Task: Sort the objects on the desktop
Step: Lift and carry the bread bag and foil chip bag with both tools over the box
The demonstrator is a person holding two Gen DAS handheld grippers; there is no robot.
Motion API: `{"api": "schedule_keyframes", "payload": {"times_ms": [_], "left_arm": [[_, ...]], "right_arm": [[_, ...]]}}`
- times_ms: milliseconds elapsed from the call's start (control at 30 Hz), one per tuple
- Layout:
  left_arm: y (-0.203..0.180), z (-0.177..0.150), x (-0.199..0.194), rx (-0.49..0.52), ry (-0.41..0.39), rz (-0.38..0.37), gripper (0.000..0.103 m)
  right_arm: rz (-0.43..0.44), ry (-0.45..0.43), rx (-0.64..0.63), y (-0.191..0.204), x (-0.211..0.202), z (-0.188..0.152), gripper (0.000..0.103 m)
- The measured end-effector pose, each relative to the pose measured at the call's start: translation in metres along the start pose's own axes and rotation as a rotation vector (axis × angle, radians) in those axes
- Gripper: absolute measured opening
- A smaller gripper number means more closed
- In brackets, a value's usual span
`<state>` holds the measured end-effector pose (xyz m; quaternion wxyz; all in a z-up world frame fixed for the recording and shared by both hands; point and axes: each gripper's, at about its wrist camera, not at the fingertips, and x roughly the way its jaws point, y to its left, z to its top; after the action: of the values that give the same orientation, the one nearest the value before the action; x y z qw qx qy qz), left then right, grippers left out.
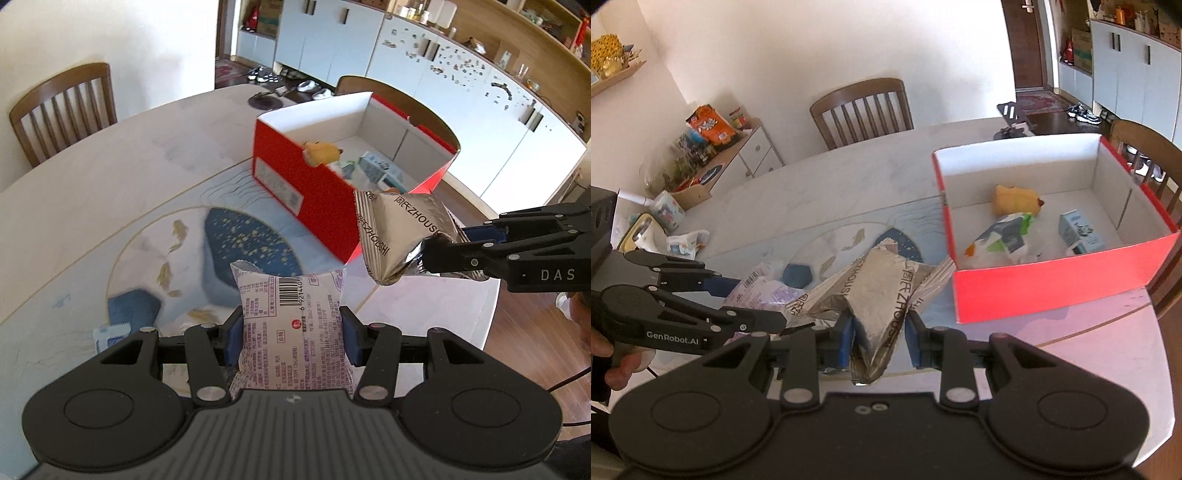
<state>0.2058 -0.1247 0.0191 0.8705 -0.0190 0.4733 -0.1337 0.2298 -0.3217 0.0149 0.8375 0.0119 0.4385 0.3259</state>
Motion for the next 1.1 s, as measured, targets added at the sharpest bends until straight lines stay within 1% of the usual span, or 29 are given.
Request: {"api": "schedule_keyframes", "payload": {"times_ms": [400, 933, 1100], "left_arm": [[-0.030, 0.033, 0.016, 0.046, -0.011, -0.031, 0.051], [-0.076, 0.084, 0.053, 0.078, -0.020, -0.035, 0.051], [-0.087, 0.098, 0.066, 0.081, -0.012, -0.025, 0.051]], "right_arm": [[-0.031, -0.024, 0.018, -0.038, -0.019, 0.010, 0.028], [-0.071, -0.049, 0.036, -0.104, -0.027, 0.035, 0.028], [-0.083, -0.057, 0.036, -0.124, -0.028, 0.044, 0.028]]}}
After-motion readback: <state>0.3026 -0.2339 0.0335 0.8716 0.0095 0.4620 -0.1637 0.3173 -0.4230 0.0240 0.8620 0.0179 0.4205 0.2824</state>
